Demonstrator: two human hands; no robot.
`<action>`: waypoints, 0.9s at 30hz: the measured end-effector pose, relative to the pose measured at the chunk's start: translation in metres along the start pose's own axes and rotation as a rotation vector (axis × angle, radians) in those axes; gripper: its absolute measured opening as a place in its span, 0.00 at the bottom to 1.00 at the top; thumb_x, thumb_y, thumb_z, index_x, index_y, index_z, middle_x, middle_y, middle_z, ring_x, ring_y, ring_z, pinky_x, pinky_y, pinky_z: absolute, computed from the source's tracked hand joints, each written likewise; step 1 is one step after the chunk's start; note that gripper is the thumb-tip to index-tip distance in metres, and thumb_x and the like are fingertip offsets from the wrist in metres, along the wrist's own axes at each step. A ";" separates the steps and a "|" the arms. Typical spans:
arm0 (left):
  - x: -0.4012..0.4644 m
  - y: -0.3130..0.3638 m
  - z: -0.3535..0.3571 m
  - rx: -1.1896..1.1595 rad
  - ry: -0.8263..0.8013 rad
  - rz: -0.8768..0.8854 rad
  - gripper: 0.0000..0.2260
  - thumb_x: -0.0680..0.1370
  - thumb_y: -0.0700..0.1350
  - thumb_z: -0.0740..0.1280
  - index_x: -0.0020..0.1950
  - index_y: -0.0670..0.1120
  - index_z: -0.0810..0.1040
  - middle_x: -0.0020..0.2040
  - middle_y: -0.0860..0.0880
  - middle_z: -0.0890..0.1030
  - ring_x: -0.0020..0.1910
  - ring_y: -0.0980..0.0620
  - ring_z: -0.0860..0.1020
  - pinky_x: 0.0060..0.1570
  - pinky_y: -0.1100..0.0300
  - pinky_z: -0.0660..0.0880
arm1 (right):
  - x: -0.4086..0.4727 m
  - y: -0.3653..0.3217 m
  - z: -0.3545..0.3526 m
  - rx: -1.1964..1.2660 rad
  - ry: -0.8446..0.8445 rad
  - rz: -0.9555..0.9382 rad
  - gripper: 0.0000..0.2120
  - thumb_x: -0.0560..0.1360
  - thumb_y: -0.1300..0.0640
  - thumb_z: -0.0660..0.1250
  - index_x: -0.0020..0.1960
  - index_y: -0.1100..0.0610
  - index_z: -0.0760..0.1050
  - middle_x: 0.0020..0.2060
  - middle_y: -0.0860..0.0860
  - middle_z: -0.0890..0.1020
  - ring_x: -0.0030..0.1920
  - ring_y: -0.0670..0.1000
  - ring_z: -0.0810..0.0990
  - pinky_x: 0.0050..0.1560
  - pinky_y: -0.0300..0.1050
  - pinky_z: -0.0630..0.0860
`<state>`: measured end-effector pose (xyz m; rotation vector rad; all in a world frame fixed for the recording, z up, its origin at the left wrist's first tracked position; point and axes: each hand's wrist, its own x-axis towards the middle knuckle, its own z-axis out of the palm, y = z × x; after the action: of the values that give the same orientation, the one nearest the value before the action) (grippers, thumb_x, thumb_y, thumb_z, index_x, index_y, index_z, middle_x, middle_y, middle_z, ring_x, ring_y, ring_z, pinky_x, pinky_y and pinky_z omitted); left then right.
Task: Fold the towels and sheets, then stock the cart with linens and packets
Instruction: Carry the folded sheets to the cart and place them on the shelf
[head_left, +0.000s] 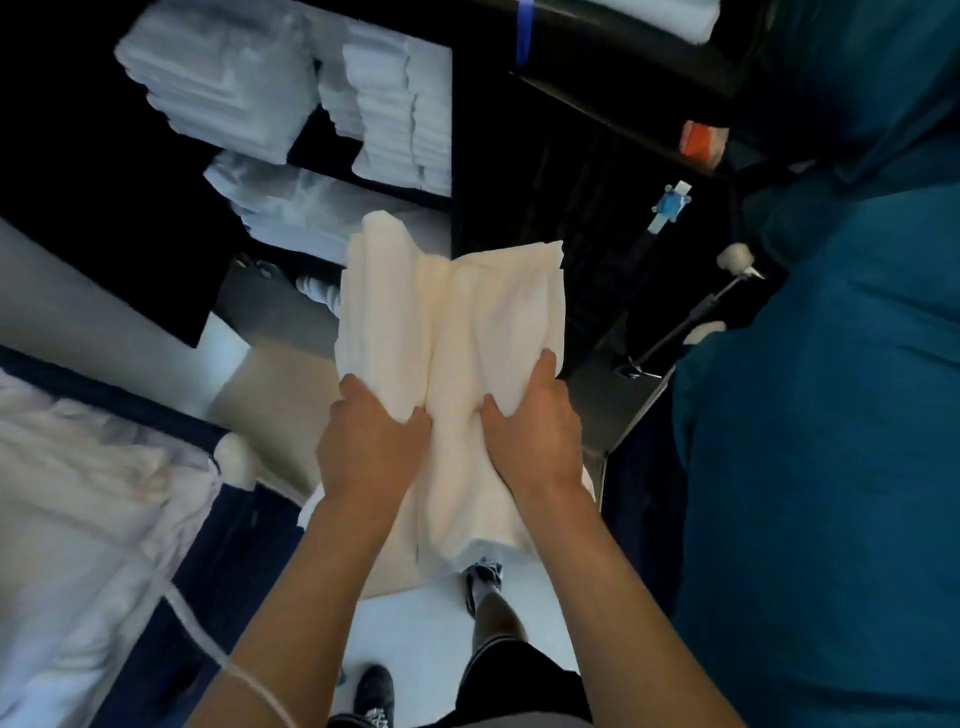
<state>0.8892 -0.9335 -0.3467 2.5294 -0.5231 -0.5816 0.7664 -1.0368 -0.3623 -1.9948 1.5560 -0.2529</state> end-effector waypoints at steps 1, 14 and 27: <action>0.009 0.009 0.007 0.007 -0.011 -0.006 0.26 0.75 0.60 0.71 0.61 0.44 0.67 0.54 0.43 0.78 0.51 0.40 0.79 0.53 0.44 0.79 | 0.015 0.003 -0.001 -0.003 -0.006 0.008 0.39 0.78 0.45 0.68 0.80 0.54 0.50 0.63 0.59 0.75 0.59 0.63 0.78 0.56 0.54 0.74; 0.099 0.044 0.019 0.069 0.058 -0.084 0.27 0.74 0.60 0.72 0.60 0.44 0.66 0.49 0.48 0.73 0.44 0.48 0.72 0.43 0.52 0.70 | 0.122 -0.027 0.021 0.002 -0.143 -0.041 0.39 0.78 0.44 0.68 0.79 0.54 0.52 0.61 0.58 0.76 0.57 0.61 0.78 0.53 0.51 0.73; 0.200 -0.014 -0.044 -0.097 0.119 -0.225 0.26 0.72 0.60 0.73 0.57 0.47 0.65 0.49 0.48 0.74 0.44 0.46 0.73 0.41 0.53 0.70 | 0.157 -0.153 0.089 -0.104 -0.221 -0.177 0.39 0.79 0.42 0.66 0.80 0.53 0.49 0.66 0.58 0.73 0.62 0.61 0.76 0.60 0.53 0.73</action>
<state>1.0812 -0.9977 -0.3792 2.5272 -0.1648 -0.5186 0.9824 -1.1318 -0.3812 -2.1627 1.2800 -0.0189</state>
